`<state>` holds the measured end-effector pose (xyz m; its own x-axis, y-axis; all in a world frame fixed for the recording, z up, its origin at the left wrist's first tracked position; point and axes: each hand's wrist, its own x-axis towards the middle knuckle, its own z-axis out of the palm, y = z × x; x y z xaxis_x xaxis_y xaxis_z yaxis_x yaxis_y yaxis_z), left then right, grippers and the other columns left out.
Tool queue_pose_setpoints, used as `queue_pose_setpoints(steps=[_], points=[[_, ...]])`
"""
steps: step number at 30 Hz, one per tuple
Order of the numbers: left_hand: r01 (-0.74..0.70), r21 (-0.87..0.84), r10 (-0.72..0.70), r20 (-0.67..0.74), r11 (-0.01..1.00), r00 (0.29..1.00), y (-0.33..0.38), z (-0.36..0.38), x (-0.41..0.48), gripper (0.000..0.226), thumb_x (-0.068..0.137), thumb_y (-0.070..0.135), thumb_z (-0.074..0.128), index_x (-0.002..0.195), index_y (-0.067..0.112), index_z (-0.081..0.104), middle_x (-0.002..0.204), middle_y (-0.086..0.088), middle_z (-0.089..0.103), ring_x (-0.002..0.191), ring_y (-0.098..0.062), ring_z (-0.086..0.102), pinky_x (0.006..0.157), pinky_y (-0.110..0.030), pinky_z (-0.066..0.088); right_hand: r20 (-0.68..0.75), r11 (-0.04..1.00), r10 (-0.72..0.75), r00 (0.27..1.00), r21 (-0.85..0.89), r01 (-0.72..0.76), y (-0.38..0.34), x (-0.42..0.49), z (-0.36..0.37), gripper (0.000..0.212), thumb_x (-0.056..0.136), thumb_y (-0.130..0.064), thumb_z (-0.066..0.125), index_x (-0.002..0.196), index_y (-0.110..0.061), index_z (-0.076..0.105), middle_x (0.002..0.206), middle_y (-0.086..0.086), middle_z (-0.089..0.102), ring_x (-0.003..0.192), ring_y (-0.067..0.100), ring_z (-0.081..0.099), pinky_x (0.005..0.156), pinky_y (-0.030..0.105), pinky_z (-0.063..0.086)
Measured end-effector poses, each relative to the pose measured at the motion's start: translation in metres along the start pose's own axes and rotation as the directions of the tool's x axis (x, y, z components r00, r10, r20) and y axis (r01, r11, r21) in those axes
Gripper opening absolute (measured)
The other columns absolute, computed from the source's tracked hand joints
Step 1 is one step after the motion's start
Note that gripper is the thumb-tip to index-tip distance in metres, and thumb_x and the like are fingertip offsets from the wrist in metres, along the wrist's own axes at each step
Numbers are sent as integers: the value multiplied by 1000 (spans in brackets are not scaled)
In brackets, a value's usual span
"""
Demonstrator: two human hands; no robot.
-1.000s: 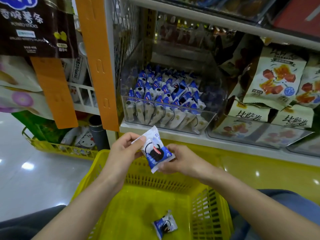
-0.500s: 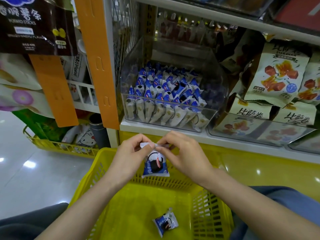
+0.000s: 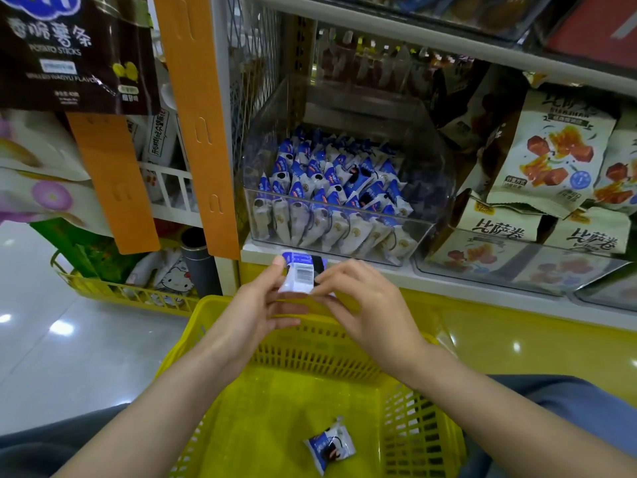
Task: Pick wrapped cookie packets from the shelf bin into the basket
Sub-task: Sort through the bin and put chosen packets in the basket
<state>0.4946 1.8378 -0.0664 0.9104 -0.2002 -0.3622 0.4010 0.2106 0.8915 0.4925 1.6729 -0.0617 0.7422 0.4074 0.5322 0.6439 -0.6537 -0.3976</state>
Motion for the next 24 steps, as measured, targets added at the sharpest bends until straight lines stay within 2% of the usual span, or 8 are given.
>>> queue_pose_setpoints(steps=[4, 7, 9, 11, 13, 15, 20, 24], points=[[-127, 24, 128, -80, 992, 989, -2, 1, 1, 22, 91, 23, 52, 99, 13, 69, 94, -5, 73, 85, -14, 66, 70, -26, 50, 106, 983, -138, 985, -107, 149, 1, -3, 3, 15, 87, -22, 58, 95, -12, 67, 96, 0, 64, 87, 18, 60, 64, 33, 51], [-167, 91, 178, -128, 982, 976, -3, 1, 2, 18, 93, 18, 50, 96, 16, 68, 93, -1, 74, 85, -12, 66, 71, -26, 50, 121, 942, 235, 964, 218, -257, -7, -1, 6, 25, 90, -23, 58, 113, -22, 49, 95, -13, 59, 90, 2, 56, 77, 19, 48], [-174, 112, 187, -119, 978, 975, -2, 2, 1, 19, 94, 19, 49, 97, 17, 67, 93, 0, 74, 87, -13, 66, 73, -27, 51, 175, 773, 475, 863, 387, -504, -6, 5, 7, 25, 91, -23, 54, 112, -27, 40, 95, -11, 56, 87, 1, 56, 75, 17, 49], [-186, 136, 197, -71, 973, 978, -2, 3, 0, 20, 94, 19, 48, 99, 17, 67, 93, 0, 74, 85, -11, 67, 71, -23, 53, 307, 561, 576, 758, 527, -639, -4, 11, 5, 11, 95, -22, 48, 106, -25, 47, 97, -4, 61, 82, 2, 60, 72, 19, 52], [-192, 151, 196, -15, 970, 980, -3, 6, -2, 22, 95, 20, 47, 102, 14, 67, 92, -3, 74, 79, -9, 67, 66, -19, 53, 484, 313, 547, 683, 639, -703, -4, 14, 4, 17, 98, -23, 41, 102, -22, 57, 101, 0, 66, 82, 4, 64, 72, 18, 53], [-195, 175, 199, -7, 965, 980, -5, 6, -1, 24, 95, 23, 45, 106, 12, 64, 94, -5, 73, 79, -10, 66, 66, -21, 53, 569, 158, 476, 671, 695, -702, -3, 13, 4, 23, 98, -24, 40, 106, -19, 61, 108, 3, 68, 96, 13, 64, 84, 24, 52], [-169, 100, 179, -110, 981, 978, -5, 7, -3, 16, 92, 27, 51, 99, 13, 55, 83, -4, 71, 70, -11, 65, 64, -26, 51, 601, 29, 384, 701, 751, -660, -5, 13, 4, 44, 86, -33, 46, 123, -11, 52, 117, 6, 65, 104, 15, 61, 92, 24, 48], [-338, 387, 431, -182, 858, 884, -9, 10, -4, 14, 87, 18, 60, 90, 25, 48, 96, 5, 57, 83, -11, 55, 70, -24, 45, 601, -4, 427, 676, 749, -663, -7, 14, 5, 50, 83, -32, 51, 124, -3, 50, 112, 12, 67, 97, 20, 64, 93, 32, 49]])
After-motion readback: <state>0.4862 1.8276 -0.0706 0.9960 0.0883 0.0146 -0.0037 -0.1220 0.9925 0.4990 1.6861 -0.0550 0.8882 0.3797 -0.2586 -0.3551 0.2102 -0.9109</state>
